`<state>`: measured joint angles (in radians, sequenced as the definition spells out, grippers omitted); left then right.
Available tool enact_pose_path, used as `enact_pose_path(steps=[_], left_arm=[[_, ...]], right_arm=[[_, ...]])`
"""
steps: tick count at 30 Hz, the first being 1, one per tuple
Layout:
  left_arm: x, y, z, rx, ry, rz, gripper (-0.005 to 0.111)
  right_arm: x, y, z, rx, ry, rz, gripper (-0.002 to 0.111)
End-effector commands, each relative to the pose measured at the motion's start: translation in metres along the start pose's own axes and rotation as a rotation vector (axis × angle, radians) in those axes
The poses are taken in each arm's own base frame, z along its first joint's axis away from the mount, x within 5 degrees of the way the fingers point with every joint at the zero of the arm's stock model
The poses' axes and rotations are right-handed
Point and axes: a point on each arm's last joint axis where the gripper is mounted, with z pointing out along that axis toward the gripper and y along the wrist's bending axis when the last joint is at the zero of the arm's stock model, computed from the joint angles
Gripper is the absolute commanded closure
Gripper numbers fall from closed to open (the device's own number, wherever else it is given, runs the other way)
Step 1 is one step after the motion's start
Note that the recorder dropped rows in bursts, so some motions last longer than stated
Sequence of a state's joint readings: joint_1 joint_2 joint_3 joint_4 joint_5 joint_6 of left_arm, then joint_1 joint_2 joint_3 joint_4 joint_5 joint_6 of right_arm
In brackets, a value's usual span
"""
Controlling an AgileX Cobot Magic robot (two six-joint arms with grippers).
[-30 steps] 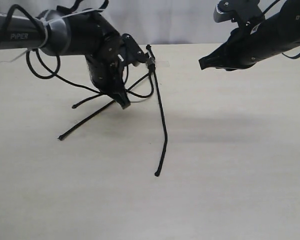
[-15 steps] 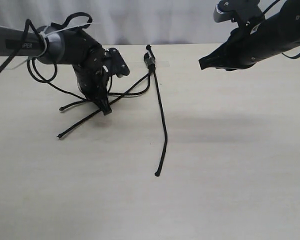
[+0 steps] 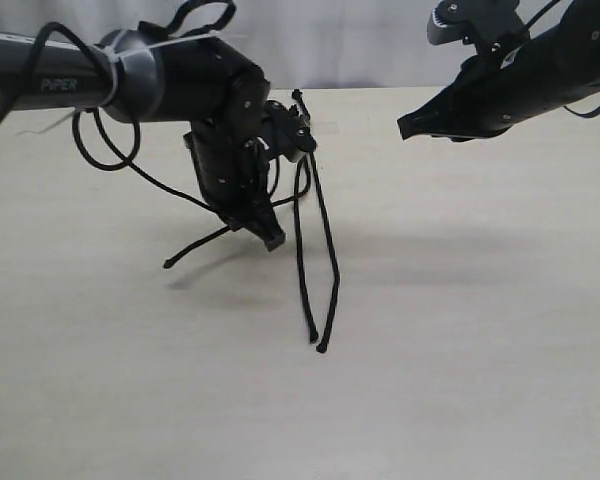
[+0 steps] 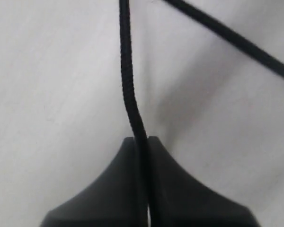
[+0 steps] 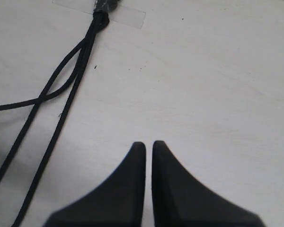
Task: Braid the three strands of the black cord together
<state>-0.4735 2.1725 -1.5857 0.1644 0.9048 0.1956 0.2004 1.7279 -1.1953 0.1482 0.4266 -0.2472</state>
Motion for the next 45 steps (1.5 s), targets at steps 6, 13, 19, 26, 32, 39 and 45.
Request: enact_pose_path(steps=[6, 13, 19, 26, 32, 39, 45], left_arm=[[0.030, 0.018, 0.022, 0.053, 0.052, -0.121, 0.107], [0.024, 0.017, 0.024, 0.071, -0.009, -0.153, 0.107], [0.024, 0.017, 0.024, 0.070, -0.013, -0.152, 0.094], [0.026, 0.022, 0.024, 0.013, 0.010, -0.094, 0.087], [0.026, 0.027, 0.024, -0.046, 0.007, -0.037, 0.107], [0.027, 0.027, 0.025, -0.045, 0.023, -0.028, 0.107], [0.024, 0.034, -0.008, -0.070, -0.055, -0.052, 0.107]], right_arm=[[0.001, 0.000, 0.001, 0.002, -0.007, -0.005, 0.104], [0.001, 0.000, 0.001, 0.001, -0.003, -0.005, 0.104], [0.001, 0.000, 0.001, 0.001, -0.003, -0.005, 0.104], [0.001, 0.000, 0.001, 0.002, -0.006, -0.005, 0.104], [0.001, 0.000, 0.001, 0.002, -0.006, -0.005, 0.104], [0.001, 0.000, 0.001, 0.002, -0.006, -0.005, 0.104], [0.002, 0.000, 0.001, -0.002, 0.010, -0.005, 0.104]])
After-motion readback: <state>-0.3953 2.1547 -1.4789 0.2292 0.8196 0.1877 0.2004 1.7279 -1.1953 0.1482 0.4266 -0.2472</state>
